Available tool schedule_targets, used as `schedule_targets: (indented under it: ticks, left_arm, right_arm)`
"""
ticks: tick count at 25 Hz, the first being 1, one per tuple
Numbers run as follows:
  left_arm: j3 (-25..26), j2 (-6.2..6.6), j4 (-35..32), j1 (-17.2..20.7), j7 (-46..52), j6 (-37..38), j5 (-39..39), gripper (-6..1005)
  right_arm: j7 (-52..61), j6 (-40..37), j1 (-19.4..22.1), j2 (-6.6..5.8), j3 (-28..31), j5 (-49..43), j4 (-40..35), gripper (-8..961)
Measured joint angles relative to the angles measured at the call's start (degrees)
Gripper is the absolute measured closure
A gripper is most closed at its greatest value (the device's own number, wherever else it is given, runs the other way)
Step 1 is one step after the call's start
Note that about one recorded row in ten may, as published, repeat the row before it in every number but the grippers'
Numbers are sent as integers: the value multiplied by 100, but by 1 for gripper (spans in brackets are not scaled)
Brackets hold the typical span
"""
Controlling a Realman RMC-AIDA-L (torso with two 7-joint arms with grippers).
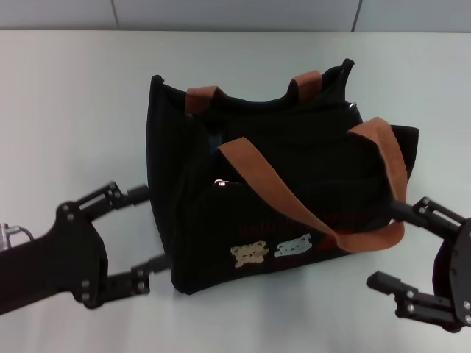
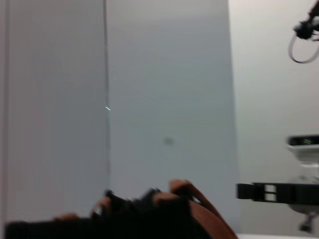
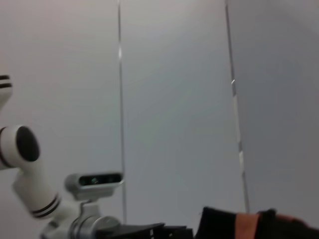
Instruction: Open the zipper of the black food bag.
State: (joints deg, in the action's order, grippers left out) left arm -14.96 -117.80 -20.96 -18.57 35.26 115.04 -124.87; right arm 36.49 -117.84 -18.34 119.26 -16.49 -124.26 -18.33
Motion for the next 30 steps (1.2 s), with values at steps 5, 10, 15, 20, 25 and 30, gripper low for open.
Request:
schedule_targets:
  ticks: [5,10,15,20,25,30]
  left_arm:
    - [-610,-36,-226,-15,290,-20,1,184]
    - [-883,-68,-210,-125,304,-76,-14,175]
    - [-904,-76,-206,-147,301,-77,-9,175]
    - [-908,-77,-207,-147,284,-78,-9,175]
    - [-912,-77,-202,-139,270,-79,-9,175]
    - [-912,-77,-202,-115,262,-79,20,175]
  right_arm:
    - [370,50,-93,0,-294,-2,-292,152]
    - [447,165,-176,4,-425,-2,-336,152]
    - [430,308,-199,20,-441,0,-278,152]
    - [417,407,-241,27,-443,16,-236,152]
    - [414,412,-258,35,-431,37,-237,152]
    - [407,418,-267,36,-400,42,-239,152]
